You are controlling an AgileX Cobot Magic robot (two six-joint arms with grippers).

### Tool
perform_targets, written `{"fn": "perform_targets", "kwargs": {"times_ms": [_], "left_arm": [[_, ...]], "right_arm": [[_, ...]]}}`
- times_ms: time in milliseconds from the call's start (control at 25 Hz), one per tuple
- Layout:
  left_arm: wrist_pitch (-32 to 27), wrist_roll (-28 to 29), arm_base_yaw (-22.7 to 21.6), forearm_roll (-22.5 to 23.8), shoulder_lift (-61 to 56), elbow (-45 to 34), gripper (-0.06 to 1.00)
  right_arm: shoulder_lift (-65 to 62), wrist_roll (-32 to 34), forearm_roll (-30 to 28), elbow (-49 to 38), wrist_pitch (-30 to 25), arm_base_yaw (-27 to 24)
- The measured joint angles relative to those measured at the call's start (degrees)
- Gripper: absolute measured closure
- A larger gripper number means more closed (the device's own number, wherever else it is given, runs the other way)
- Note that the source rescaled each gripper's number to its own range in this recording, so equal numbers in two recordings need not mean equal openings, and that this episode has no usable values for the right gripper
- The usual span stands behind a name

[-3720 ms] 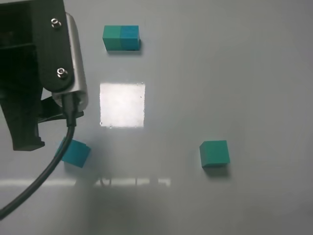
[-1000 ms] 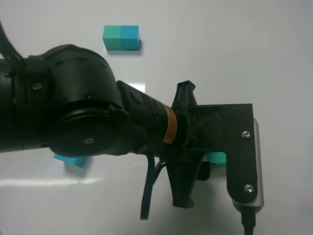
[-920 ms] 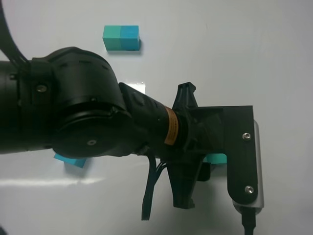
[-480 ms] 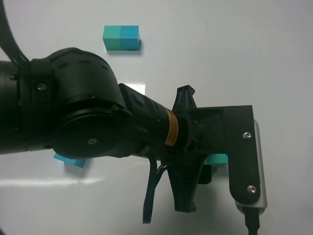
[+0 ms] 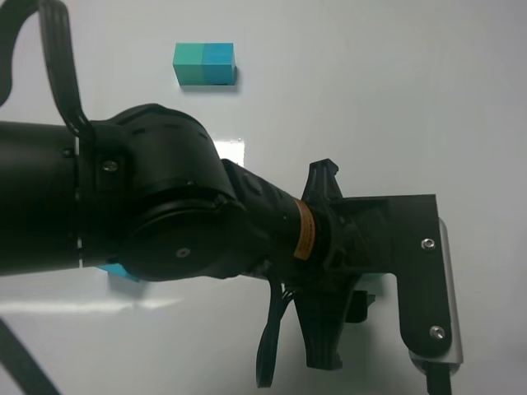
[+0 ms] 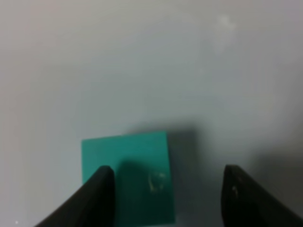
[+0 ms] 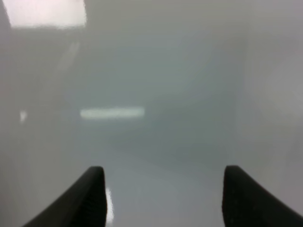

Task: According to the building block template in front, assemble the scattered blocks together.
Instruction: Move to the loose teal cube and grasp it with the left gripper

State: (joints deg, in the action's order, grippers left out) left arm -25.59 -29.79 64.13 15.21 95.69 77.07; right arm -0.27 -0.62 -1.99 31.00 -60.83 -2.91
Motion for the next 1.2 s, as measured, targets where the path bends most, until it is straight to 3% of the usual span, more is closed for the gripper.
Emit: {"fn": "perform_targets", "kwargs": {"times_ms": [640,720,840,960,1200], "left_arm": [[1.9,-0.6,0.0,1.0,0.5,0.2,0.79],[2.0,-0.6,0.0,1.1,0.5,0.2,0.73],[2.0,-0.6,0.0,1.3,0.5,0.2,0.44],[2.1,-0.6,0.0,1.5,0.5,0.2,0.23],[3.4,-0.6,-0.8,2.4,0.5,0.2,0.17]], "right_arm": [[0.0,0.0,0.0,0.0,0.0,0.0],[0.0,0.0,0.0,0.0,0.0,0.0],[0.0,0.0,0.0,0.0,0.0,0.0],[0.0,0.0,0.0,0.0,0.0,0.0],[0.0,0.0,0.0,0.0,0.0,0.0]]}}
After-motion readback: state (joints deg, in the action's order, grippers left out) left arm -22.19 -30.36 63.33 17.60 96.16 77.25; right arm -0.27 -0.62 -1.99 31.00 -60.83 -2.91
